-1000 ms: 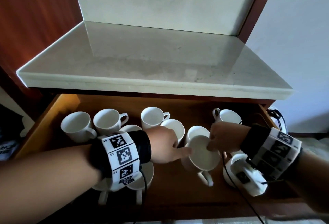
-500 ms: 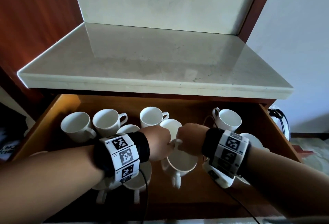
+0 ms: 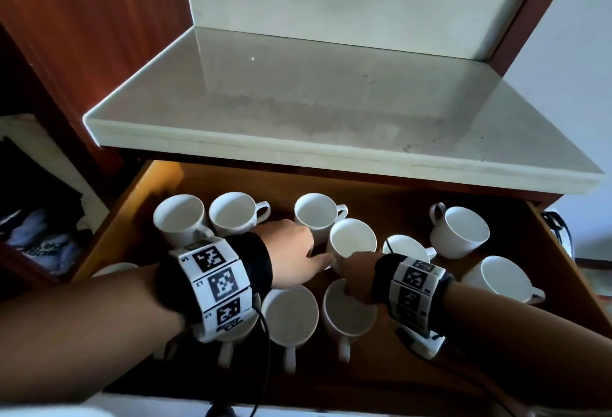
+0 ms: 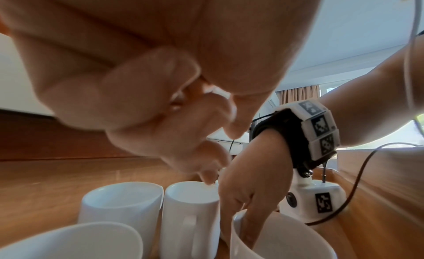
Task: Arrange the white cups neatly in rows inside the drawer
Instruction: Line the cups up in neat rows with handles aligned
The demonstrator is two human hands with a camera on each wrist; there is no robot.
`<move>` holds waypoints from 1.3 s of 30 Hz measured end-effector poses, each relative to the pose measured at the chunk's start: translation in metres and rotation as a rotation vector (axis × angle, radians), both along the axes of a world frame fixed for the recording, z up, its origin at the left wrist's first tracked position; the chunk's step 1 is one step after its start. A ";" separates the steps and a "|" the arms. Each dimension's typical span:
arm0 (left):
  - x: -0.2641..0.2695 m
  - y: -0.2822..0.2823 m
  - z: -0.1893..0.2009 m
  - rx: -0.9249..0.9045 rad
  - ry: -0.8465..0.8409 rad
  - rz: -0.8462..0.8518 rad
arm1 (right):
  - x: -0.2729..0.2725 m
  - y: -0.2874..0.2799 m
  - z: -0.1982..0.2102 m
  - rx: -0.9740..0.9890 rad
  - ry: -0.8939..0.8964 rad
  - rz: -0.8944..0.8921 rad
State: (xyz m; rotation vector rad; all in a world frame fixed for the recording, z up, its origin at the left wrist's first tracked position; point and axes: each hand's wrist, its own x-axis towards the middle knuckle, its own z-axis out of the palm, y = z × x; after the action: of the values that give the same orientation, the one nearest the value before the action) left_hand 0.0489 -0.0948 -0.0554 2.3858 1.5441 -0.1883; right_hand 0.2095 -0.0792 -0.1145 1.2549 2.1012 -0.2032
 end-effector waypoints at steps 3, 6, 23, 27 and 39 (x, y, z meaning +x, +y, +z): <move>-0.009 0.003 -0.005 0.008 -0.026 -0.039 | -0.005 -0.002 0.000 0.001 0.004 -0.045; -0.019 0.007 -0.014 0.015 -0.060 -0.084 | -0.009 -0.005 0.002 -0.006 -0.002 -0.068; -0.004 -0.005 -0.017 -0.036 -0.088 -0.252 | 0.073 -0.021 0.066 0.030 0.209 -0.258; 0.022 -0.007 -0.012 -0.044 -0.099 -0.243 | 0.109 -0.030 0.073 -0.021 0.242 -0.255; 0.122 -0.020 -0.006 -0.011 -0.044 -0.177 | 0.173 -0.025 0.038 -0.001 -0.165 0.058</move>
State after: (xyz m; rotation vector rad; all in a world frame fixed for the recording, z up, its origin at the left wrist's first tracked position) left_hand 0.1711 -0.1145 -0.0619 2.4997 1.3094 -0.1800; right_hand 0.3820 -0.1046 -0.0762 1.1679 1.9923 -0.0729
